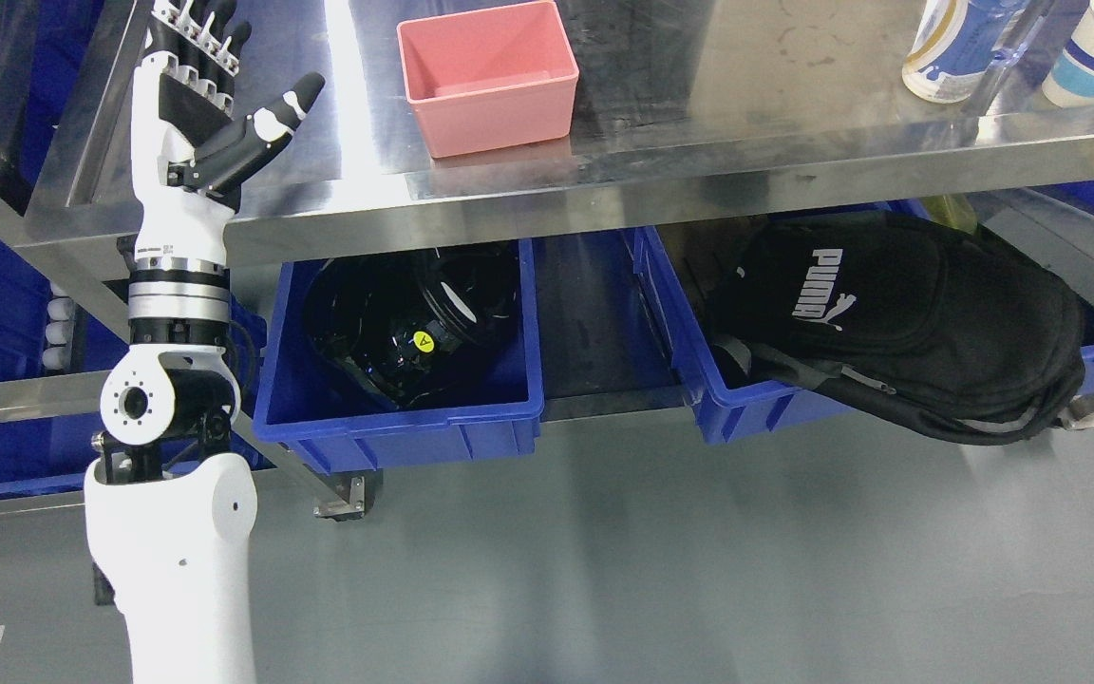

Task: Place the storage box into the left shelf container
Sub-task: 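Raise the left hand and reach toward the pink box on the table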

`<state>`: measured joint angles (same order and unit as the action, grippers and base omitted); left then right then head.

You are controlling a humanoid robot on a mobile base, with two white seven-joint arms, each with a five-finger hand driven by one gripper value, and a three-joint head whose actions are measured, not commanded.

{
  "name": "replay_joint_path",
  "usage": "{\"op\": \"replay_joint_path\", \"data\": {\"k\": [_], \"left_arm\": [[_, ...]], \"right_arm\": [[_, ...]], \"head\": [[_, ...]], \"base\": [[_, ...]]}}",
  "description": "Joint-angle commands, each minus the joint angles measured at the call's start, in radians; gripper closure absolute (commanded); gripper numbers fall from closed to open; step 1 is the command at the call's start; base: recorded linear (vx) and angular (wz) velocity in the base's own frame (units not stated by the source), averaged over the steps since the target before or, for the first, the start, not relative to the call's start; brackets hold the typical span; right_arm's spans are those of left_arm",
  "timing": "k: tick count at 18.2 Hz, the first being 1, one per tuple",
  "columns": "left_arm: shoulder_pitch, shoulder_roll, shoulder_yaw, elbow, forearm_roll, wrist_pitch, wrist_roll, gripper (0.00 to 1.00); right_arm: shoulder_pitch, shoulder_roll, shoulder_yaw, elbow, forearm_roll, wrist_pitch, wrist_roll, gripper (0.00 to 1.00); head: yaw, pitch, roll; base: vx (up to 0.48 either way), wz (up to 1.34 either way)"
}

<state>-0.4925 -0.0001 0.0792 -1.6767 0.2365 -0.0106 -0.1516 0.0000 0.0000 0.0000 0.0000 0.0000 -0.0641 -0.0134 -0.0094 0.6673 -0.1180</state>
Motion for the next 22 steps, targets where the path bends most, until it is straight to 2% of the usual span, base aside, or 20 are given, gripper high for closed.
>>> {"op": "replay_joint_path", "data": {"k": [1, 3, 6, 8, 10, 11, 16, 19, 22], "left_arm": [[0.008, 0.018, 0.037, -0.002, 0.001, 0.0, -0.042, 0.0], [-0.007, 0.018, 0.071, 0.0, 0.001, -0.002, -0.048, 0.0], [-0.092, 0.124, 0.134, 0.003, 0.004, -0.003, -0.107, 0.0], [-0.113, 0.234, 0.125, 0.008, 0.007, -0.003, -0.295, 0.0], [-0.127, 0.29, 0.088, 0.011, 0.007, -0.003, -0.493, 0.0], [-0.135, 0.337, 0.038, 0.018, 0.006, -0.003, -0.54, 0.01], [-0.286, 0.641, -0.275, 0.08, -0.002, -0.003, -0.552, 0.01], [-0.418, 0.649, -0.46, 0.132, -0.011, -0.002, -0.598, 0.01], [-0.494, 0.638, -0.582, 0.199, -0.115, -0.002, -0.776, 0.0]], "right_arm": [[-0.006, -0.017, -0.003, -0.017, -0.002, 0.0, 0.001, 0.0], [-0.006, -0.017, -0.003, -0.017, -0.002, 0.0, 0.001, 0.0], [-0.006, -0.017, -0.003, -0.017, -0.002, 0.0, 0.001, 0.0], [-0.006, -0.017, -0.003, -0.017, -0.002, 0.0, 0.0, 0.0], [-0.006, -0.017, -0.003, -0.017, -0.002, 0.0, 0.001, 0.0], [-0.006, -0.017, -0.003, -0.017, -0.002, 0.0, 0.0, 0.0], [-0.006, -0.017, -0.003, -0.017, -0.002, 0.0, 0.001, 0.0], [-0.006, -0.017, -0.003, -0.017, -0.002, 0.0, 0.001, 0.0], [-0.006, -0.017, -0.003, -0.017, -0.002, 0.0, 0.001, 0.0]], "head": [[0.0, 0.0, 0.0], [0.0, 0.0, 0.0], [0.0, 0.0, 0.0], [0.0, 0.0, 0.0], [0.0, 0.0, 0.0], [0.0, 0.0, 0.0], [0.0, 0.0, 0.0], [0.0, 0.0, 0.0], [0.0, 0.0, 0.0]], "base": [[0.0, 0.0], [0.0, 0.0], [0.0, 0.0], [0.0, 0.0], [0.0, 0.0], [0.0, 0.0], [0.0, 0.0], [0.0, 0.0], [0.0, 0.0]]}}
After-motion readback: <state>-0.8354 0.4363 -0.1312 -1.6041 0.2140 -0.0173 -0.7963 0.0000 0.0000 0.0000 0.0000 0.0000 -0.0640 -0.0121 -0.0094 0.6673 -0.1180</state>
